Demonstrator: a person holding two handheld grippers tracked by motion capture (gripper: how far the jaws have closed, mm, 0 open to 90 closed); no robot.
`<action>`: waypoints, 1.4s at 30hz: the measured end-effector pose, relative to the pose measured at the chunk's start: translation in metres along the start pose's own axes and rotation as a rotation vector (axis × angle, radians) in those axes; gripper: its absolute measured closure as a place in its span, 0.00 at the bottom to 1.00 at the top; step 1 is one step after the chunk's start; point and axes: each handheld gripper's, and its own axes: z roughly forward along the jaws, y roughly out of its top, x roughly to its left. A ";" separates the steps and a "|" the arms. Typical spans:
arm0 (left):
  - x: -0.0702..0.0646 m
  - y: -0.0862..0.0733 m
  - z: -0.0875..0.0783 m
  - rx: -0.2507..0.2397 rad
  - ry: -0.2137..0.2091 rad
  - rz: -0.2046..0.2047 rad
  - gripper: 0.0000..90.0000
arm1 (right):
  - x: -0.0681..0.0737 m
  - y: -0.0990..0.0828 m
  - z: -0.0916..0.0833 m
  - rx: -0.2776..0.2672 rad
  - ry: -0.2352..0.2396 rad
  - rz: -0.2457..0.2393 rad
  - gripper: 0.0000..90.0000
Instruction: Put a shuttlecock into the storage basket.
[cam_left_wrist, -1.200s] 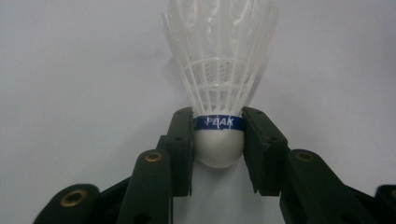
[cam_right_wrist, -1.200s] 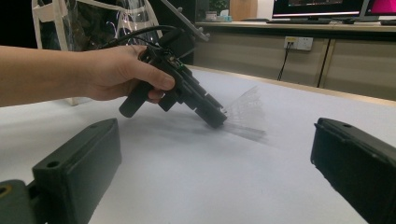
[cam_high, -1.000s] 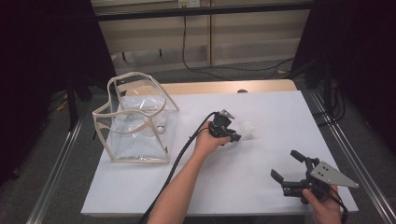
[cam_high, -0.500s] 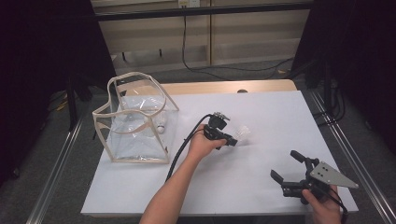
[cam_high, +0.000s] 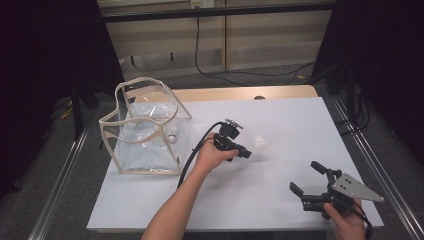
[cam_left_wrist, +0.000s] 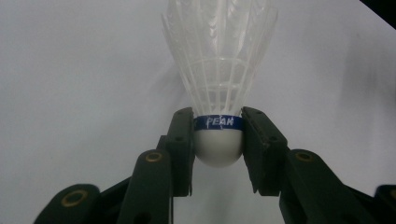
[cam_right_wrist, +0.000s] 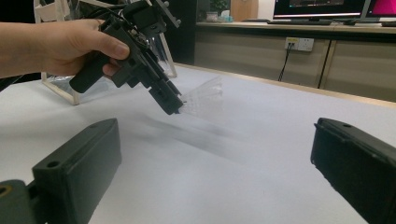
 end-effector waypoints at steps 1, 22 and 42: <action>0.000 0.000 -0.002 0.007 -0.002 0.003 0.73 | 0.000 0.000 0.000 -0.002 -0.001 -0.001 0.02; -0.007 -0.003 -0.034 0.054 -0.015 0.028 0.73 | 0.001 0.000 0.001 -0.001 0.003 0.001 0.02; -0.006 -0.006 -0.062 0.088 -0.008 0.031 0.73 | 0.001 0.000 0.001 0.001 0.006 -0.003 0.02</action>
